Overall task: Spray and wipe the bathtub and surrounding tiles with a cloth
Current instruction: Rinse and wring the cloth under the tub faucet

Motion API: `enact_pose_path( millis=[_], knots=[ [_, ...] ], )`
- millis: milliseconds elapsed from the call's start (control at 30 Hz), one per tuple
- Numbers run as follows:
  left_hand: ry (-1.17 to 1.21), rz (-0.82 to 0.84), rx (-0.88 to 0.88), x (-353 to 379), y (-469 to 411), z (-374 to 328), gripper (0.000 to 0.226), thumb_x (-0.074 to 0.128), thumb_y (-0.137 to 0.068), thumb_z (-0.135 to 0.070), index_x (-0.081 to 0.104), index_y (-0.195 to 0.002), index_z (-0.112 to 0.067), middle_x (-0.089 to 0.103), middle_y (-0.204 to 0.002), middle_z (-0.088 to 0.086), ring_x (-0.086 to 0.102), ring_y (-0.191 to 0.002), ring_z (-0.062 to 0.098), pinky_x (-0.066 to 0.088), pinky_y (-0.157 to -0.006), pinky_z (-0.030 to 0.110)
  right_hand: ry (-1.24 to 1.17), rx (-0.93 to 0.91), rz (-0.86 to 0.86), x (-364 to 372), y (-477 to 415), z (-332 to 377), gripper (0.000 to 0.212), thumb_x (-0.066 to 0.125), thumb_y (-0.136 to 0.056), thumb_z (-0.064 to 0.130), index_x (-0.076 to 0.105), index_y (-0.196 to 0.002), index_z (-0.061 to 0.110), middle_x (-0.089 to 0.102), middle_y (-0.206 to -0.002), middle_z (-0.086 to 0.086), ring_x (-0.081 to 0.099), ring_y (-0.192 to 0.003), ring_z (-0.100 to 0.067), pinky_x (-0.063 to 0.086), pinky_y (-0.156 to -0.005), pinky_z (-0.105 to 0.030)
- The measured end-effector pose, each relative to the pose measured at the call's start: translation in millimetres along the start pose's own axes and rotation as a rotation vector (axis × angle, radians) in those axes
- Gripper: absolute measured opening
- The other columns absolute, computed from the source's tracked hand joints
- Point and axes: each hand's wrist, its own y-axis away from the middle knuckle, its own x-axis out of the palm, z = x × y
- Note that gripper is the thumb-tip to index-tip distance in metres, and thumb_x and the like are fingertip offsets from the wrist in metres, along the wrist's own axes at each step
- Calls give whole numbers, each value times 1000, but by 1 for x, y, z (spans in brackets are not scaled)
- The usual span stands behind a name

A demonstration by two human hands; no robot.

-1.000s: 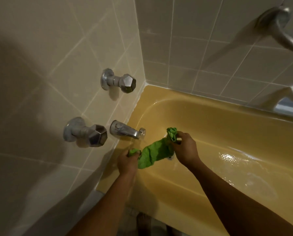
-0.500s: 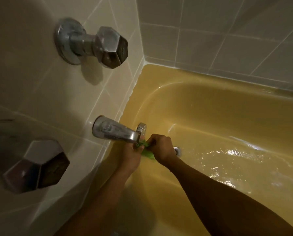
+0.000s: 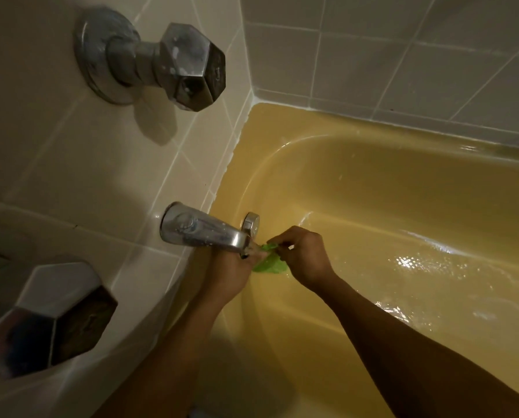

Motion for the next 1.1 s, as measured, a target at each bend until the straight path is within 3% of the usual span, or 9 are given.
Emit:
enact_pose_path(
  millis=[133, 267, 367, 467, 567, 667, 767, 1000, 1100],
  knots=[
    [97, 65, -72, 13, 0, -5, 24, 82, -85, -18, 64, -97, -29, 68, -100, -11, 65, -92, 3, 48, -73, 19, -108, 194, -94, -9, 7, -7, 16, 76, -83, -3, 80, -89, 11, 69, -84, 3, 67, -66, -11, 60, -64, -27],
    [204, 9, -169, 24, 3, -14, 12, 78, -90, -24, 67, -94, -26, 67, -92, -15, 62, -84, -1, 43, -64, 15, -283, 435, -128, -2, 16, 0, 11, 75, -90, 13, 73, -101, 13, 73, -89, -6, 73, -69, -15, 63, -68, -33],
    [407, -25, -253, 26, 6, -11, 11, 75, -92, -23, 73, -100, -16, 76, -93, -4, 72, -89, 7, 53, -72, 22, -582, 641, -56, 7, 17, 9, 35, 72, -93, 38, 71, -93, 3, 74, -88, -15, 74, -82, -30, 62, -80, -47],
    [499, 25, -308, 21, 8, -4, 17, 68, -97, -16, 74, -111, -10, 79, -102, 3, 75, -96, 18, 59, -86, 39, -589, 561, 39, 16, 16, 16, 19, 72, -93, 30, 79, -84, 15, 77, -84, -6, 72, -91, -33, 60, -87, -49],
    [475, 68, -310, 13, 9, 6, 19, 65, -99, -14, 74, -112, -5, 79, -101, 7, 76, -93, 22, 59, -88, 42, -515, 554, 25, 16, 11, 13, 17, 69, -94, 11, 80, -82, 16, 77, -82, -3, 74, -86, -27, 63, -81, -42],
    [411, -23, -305, 3, 12, 11, 19, 70, -95, -13, 75, -111, -4, 79, -95, 5, 76, -88, 20, 61, -83, 38, -555, 550, 28, 5, 5, 12, 14, 65, -97, 6, 76, -89, 4, 76, -85, -13, 73, -84, -27, 63, -75, -36],
    [397, -55, -277, 0, 18, 10, 18, 71, -94, -11, 76, -111, -8, 78, -99, 5, 76, -92, 20, 62, -84, 35, -485, 545, 136, 3, 2, 14, 18, 69, -96, 18, 75, -95, 2, 75, -86, -14, 73, -80, -26, 63, -66, -35],
    [481, -19, -276, -1, 21, 5, 17, 67, -97, -7, 75, -108, -15, 79, -95, 0, 76, -92, 17, 58, -76, 22, -310, 513, 154, 16, 1, 15, 22, 69, -91, 10, 75, -74, 21, 74, -73, -5, 69, -69, -17, 62, -72, -36],
    [37, -52, -116, -15, 20, 5, 19, 66, -98, -13, 76, -114, -16, 78, -98, -4, 69, -80, 4, 47, -69, 6, -389, 603, 77, 6, 1, 3, 18, 61, -96, 7, 76, -88, 13, 75, -87, -9, 71, -87, -26, 60, -79, -41]
  ],
)
